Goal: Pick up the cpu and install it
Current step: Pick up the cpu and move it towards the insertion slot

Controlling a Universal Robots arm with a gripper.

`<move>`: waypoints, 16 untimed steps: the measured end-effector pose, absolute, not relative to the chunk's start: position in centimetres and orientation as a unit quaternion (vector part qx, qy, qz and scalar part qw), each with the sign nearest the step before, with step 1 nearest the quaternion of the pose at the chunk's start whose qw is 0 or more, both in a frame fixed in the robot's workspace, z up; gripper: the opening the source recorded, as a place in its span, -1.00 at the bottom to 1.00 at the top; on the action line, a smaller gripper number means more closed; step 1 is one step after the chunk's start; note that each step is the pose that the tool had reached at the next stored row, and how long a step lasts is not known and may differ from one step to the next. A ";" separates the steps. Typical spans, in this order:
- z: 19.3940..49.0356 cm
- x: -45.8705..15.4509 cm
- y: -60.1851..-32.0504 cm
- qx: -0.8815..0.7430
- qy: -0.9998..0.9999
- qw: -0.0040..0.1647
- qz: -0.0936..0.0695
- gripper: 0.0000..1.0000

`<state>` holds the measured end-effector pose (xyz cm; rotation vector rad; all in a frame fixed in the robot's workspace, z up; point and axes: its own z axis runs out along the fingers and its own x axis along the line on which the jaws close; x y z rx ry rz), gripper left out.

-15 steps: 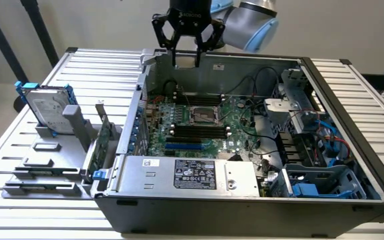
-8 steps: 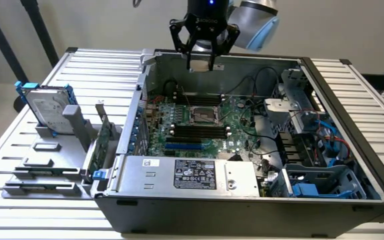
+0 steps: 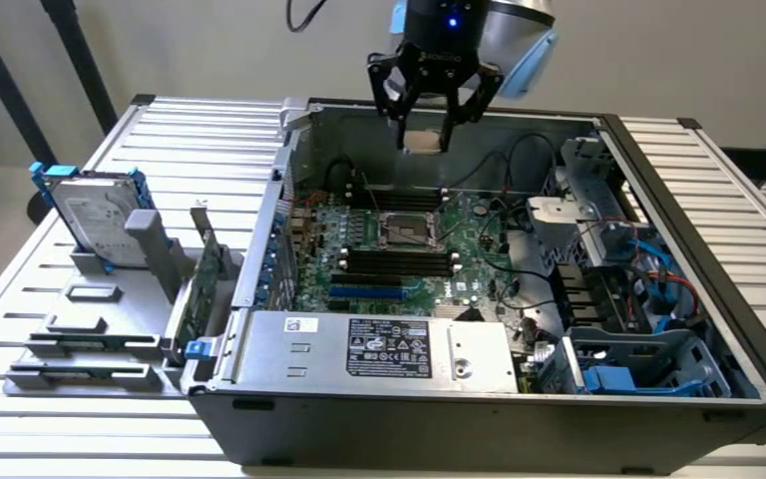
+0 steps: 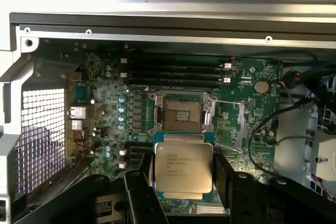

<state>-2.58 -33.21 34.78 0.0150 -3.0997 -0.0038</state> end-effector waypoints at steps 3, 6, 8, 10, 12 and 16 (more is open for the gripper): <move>34.2 -2.1 -33.1 0.002 -1.000 0.021 -0.001 0.09; 33.7 -2.1 -33.0 -0.001 -1.000 0.021 -0.001 0.09; 33.3 -2.1 -33.0 -0.004 -1.000 0.021 -0.002 0.09; 33.0 -2.2 -32.8 -0.006 -1.000 0.021 -0.002 0.09; 32.6 -2.6 -32.6 -0.009 -1.000 0.021 -0.002 0.09; 31.9 -3.4 -32.1 -0.013 -1.000 0.021 -0.002 0.09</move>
